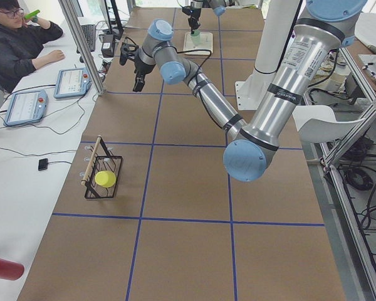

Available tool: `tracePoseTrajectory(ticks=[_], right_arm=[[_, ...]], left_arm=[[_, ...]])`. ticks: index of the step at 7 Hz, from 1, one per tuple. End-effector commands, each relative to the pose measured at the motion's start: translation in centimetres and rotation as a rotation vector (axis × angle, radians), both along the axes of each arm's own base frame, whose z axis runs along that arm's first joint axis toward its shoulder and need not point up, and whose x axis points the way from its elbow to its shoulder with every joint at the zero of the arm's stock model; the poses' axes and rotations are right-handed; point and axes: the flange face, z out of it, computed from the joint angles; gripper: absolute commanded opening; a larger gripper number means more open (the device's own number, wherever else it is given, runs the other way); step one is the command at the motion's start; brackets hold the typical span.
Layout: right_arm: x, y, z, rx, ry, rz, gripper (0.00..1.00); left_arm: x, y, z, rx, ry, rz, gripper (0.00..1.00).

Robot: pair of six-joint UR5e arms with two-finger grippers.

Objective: Left arm grabs green cup and hands to right arm on tray

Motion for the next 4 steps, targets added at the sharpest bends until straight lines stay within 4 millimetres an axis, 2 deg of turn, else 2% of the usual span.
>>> tracePoseTrajectory(ticks=[1, 2, 3, 4], right_arm=[[0.0, 0.1, 0.2, 0.007, -0.004, -0.002, 0.74], [0.0, 0.2, 0.1, 0.003, -0.01, -0.006, 0.98], [0.0, 0.2, -0.2, 0.004, -0.016, -0.006, 0.99], [0.1, 0.3, -1.2, 0.008, -0.041, -0.02, 0.99]], left_arm=[[0.0, 0.0, 0.7, -0.003, -0.011, 0.005, 0.99], [0.0, -0.1, 1.1, -0.01, -0.014, 0.005, 0.99], [-0.1, 0.1, 2.4, -0.029, -0.025, 0.006, 0.99], [-0.1, 0.3, 2.5, -0.023, -0.031, 0.013, 0.99]])
